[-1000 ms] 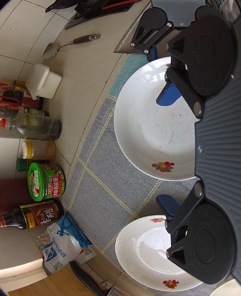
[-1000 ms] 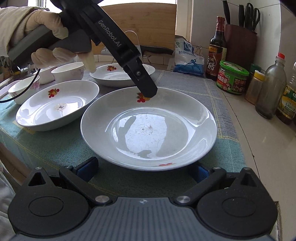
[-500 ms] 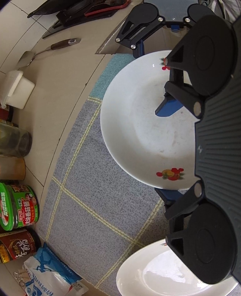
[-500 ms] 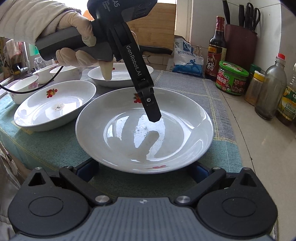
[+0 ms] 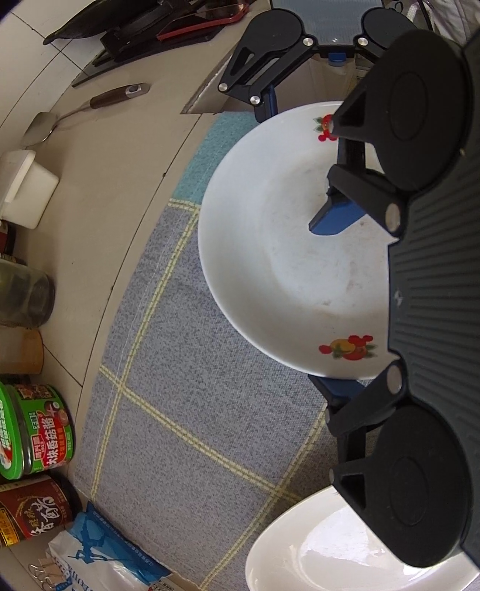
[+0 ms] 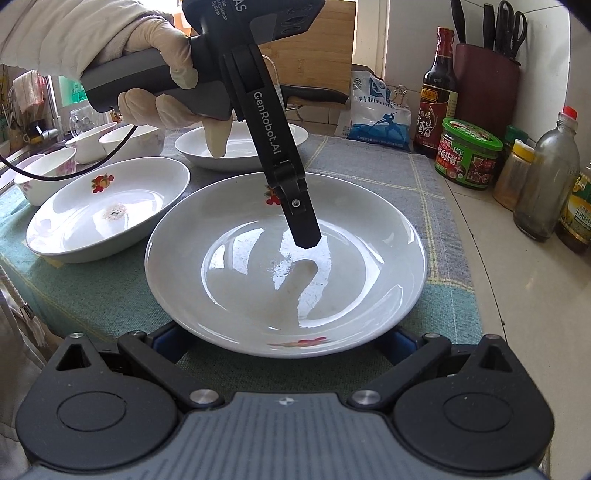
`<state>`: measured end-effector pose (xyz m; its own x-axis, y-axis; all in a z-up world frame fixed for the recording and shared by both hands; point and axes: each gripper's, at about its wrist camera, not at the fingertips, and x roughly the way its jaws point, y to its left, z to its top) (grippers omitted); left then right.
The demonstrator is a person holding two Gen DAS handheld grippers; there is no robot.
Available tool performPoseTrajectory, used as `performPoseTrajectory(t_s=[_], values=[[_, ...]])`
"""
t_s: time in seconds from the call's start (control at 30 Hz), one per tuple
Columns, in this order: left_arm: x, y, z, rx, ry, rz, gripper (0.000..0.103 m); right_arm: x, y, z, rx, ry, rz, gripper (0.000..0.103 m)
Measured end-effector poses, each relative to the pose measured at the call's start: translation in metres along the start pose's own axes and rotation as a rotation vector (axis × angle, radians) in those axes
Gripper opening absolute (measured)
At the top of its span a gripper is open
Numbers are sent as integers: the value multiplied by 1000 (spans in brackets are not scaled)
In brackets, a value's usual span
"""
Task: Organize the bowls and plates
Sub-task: 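Lift the stained plate with the left gripper and carry it across the towel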
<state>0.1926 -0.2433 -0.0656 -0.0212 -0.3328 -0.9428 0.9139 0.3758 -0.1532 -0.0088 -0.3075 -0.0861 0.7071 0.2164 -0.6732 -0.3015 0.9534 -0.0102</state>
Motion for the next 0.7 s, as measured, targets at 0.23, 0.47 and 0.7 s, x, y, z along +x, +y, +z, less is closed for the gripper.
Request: performPoseTrajectory(t_s=[0.23, 0.47, 0.7], values=[[-3, -3, -1, 11, -8, -2, 76, -1, 1, 2, 11, 21, 4, 103], [-9, 0, 2, 5, -32, -6, 76, -2, -3, 8, 2, 32, 4, 103], [-15, 9, 18, -20, -70, -4, 76, 3, -18, 20, -21, 29, 4, 103]])
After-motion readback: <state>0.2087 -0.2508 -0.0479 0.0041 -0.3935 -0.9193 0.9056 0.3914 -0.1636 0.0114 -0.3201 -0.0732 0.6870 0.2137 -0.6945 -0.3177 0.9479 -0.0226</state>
